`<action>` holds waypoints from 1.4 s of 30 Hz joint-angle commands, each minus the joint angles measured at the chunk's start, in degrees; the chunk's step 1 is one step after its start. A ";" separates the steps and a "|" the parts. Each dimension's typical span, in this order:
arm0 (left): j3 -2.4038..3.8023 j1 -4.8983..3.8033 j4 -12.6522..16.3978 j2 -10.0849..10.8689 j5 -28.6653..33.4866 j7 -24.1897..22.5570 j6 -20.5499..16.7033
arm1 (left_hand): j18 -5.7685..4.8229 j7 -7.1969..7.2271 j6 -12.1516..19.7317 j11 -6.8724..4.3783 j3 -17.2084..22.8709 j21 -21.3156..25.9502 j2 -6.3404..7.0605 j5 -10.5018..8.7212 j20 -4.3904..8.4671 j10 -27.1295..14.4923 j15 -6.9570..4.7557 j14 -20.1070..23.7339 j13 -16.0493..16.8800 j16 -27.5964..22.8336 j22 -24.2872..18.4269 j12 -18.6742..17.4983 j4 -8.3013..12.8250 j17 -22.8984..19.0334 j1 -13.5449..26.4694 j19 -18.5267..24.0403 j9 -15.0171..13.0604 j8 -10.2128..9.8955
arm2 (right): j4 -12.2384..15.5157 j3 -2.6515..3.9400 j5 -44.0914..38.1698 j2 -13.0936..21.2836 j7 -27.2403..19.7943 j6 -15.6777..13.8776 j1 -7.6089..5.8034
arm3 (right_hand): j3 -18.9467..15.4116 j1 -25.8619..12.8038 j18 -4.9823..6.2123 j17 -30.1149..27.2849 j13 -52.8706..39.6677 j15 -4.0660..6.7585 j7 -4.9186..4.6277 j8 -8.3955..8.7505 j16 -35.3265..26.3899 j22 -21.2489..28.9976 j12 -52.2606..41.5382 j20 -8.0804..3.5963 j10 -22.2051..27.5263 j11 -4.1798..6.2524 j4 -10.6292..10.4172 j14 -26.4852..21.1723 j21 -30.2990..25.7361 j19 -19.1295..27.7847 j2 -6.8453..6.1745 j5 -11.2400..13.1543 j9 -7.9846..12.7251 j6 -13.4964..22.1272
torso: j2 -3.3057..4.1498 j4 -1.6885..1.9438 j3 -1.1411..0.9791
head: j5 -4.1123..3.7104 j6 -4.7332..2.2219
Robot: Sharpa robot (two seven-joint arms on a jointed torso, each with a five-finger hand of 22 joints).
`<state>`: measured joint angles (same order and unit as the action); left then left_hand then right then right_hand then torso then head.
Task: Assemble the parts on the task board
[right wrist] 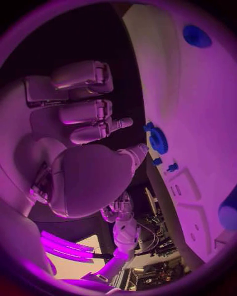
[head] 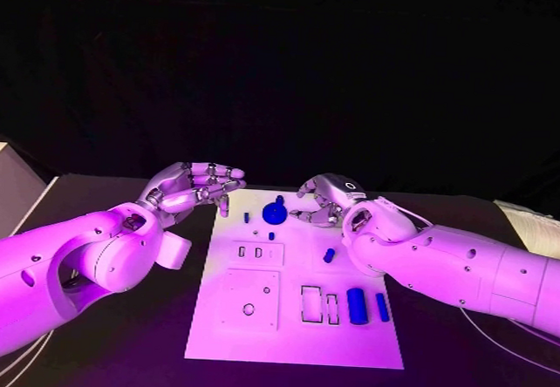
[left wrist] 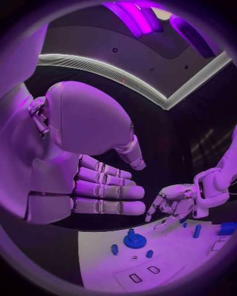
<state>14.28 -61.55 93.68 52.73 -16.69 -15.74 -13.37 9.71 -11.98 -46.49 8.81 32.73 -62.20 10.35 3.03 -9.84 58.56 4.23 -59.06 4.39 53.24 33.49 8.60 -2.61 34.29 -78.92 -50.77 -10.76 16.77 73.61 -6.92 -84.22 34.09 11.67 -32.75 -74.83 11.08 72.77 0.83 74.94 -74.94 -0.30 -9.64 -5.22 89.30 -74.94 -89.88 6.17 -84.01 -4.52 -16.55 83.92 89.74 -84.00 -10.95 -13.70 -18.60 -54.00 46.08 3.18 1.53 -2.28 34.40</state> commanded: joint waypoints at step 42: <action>0.05 0.53 -0.36 0.05 -0.16 -0.31 1.36 | 0.90 -0.73 0.33 0.11 0.56 -0.42 0.00 0.06 -0.05 -0.42 0.18 0.42 -0.04 0.21 0.07 0.27 0.02 -0.06 0.03 0.43 -0.07 0.31 | -2.76 0.17 14.35 16.37 -19.07 11.61 0.87 | 3.77 9.14 -0.83 13.91 -15.06 -0.23 -0.13 0.63 0.43 -15.06 -0.12 0.34 -5.99 -0.53 3.90 5.82 0.26 -6.00 -1.24 0.11 0.42 -0.58 | -0.52 -0.88 -0.41 | -0.89 0.63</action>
<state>14.27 -61.02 93.17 52.80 -16.72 -15.75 -12.98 9.71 -11.98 -46.50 8.81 33.05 -62.41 10.35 3.03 -9.85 58.57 4.23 -59.06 4.39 53.23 33.47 8.60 -2.61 34.29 -78.92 -50.77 -10.74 16.77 70.97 -6.74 -69.34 50.62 -7.18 -22.58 -74.07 14.89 81.75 0.83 74.92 -74.91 -0.30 -9.67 -4.84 89.53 -74.92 -89.88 6.17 -83.92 -4.62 -12.74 83.92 89.73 -84.00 -11.79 -13.86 -18.23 -55.01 45.58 2.34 1.12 -3.17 34.89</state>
